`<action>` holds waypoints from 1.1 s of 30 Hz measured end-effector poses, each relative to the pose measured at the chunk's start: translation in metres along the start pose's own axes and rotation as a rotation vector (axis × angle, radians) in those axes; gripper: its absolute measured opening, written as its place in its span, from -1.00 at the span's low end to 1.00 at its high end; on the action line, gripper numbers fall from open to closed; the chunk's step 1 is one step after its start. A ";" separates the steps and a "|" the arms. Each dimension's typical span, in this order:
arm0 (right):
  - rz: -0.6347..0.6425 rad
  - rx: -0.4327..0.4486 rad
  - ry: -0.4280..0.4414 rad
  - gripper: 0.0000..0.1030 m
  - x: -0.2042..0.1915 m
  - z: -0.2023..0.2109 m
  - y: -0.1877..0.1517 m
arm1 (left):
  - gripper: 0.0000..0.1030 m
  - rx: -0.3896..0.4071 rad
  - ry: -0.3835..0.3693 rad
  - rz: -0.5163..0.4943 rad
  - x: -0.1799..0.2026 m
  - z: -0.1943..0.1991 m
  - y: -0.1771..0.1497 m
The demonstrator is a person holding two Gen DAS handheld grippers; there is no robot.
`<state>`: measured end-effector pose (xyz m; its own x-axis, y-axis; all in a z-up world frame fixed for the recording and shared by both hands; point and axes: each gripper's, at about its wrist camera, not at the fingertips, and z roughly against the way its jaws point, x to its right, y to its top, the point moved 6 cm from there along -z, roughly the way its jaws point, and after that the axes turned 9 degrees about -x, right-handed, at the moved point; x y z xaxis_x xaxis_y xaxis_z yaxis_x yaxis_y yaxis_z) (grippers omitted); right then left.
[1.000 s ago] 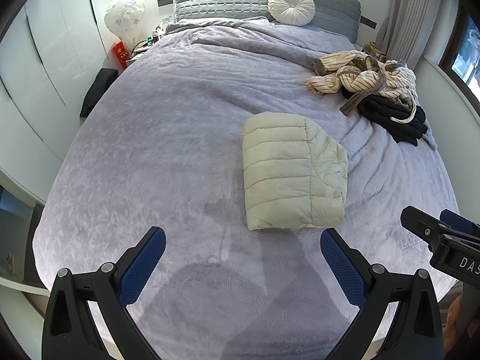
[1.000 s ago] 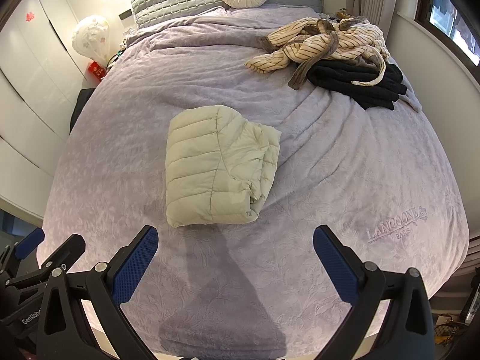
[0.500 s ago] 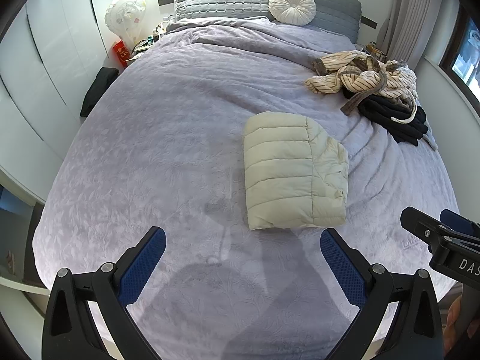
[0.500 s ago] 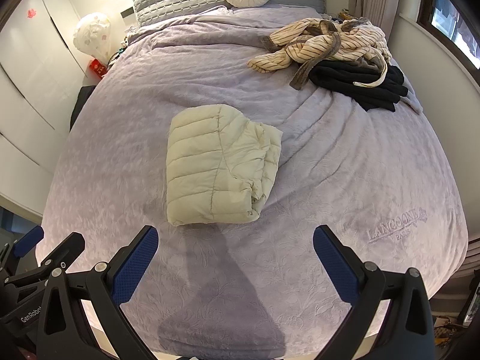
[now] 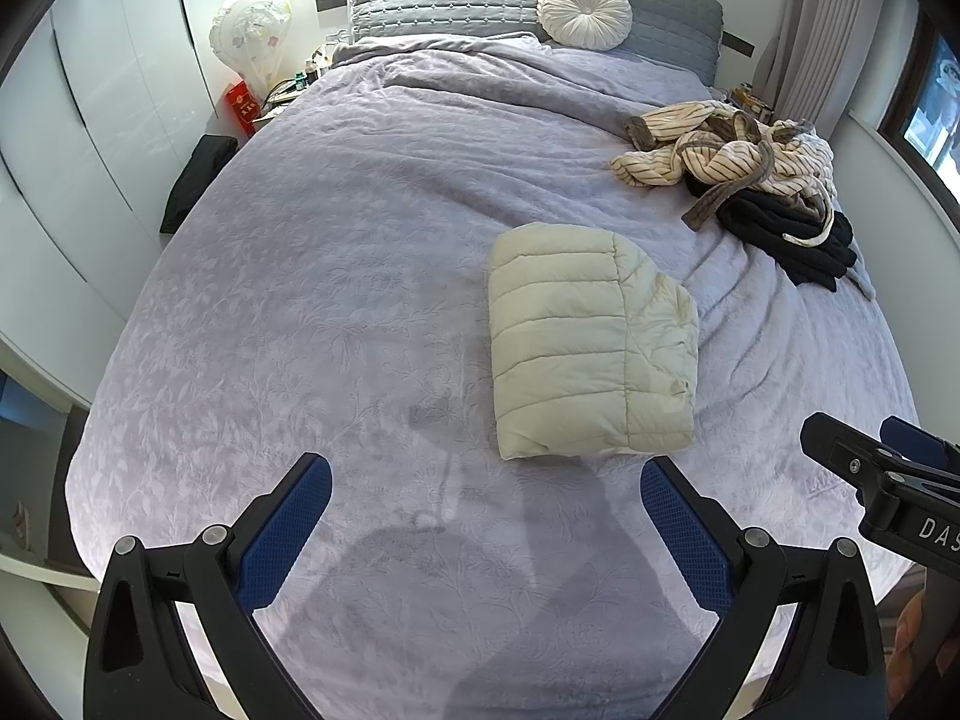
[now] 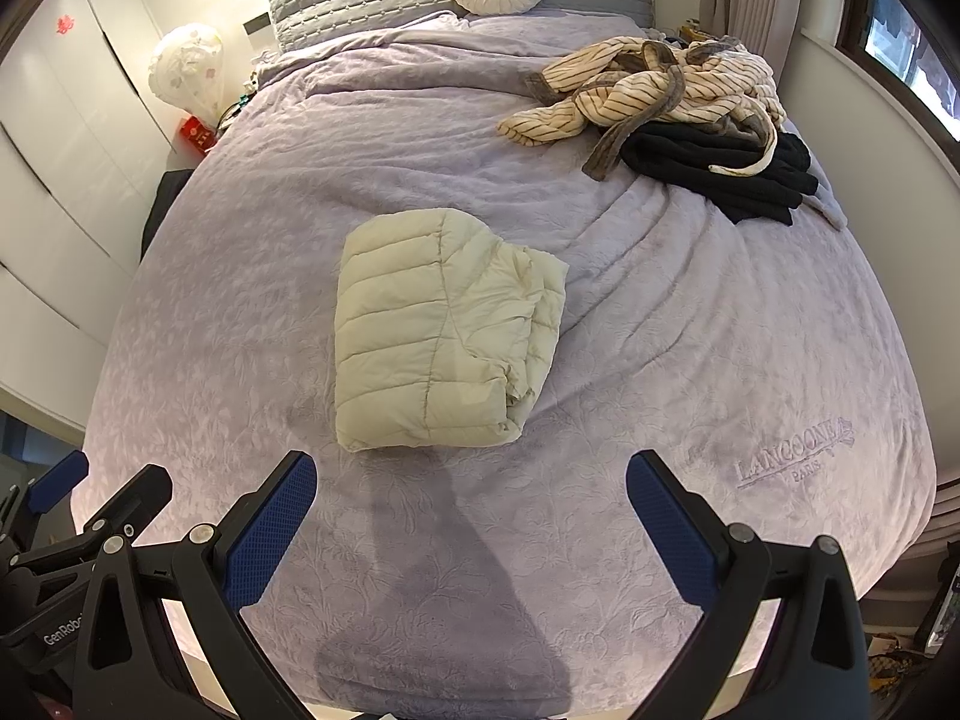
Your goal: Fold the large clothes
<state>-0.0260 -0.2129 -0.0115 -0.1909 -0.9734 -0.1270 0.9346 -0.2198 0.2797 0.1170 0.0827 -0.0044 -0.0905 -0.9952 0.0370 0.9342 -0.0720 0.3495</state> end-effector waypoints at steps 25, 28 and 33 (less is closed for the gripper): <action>0.004 -0.004 -0.005 0.99 0.000 0.000 0.002 | 1.00 0.009 0.011 -0.007 -0.008 -0.002 0.006; 0.006 -0.005 -0.004 0.99 -0.001 -0.001 0.001 | 1.00 0.014 0.007 -0.001 -0.010 0.000 0.007; 0.006 -0.006 -0.006 0.99 -0.001 -0.001 0.000 | 1.00 0.016 0.012 -0.001 -0.011 0.000 0.008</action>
<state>-0.0252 -0.2119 -0.0123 -0.1875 -0.9750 -0.1195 0.9374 -0.2139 0.2749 0.1253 0.0936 -0.0018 -0.0872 -0.9959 0.0256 0.9283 -0.0719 0.3647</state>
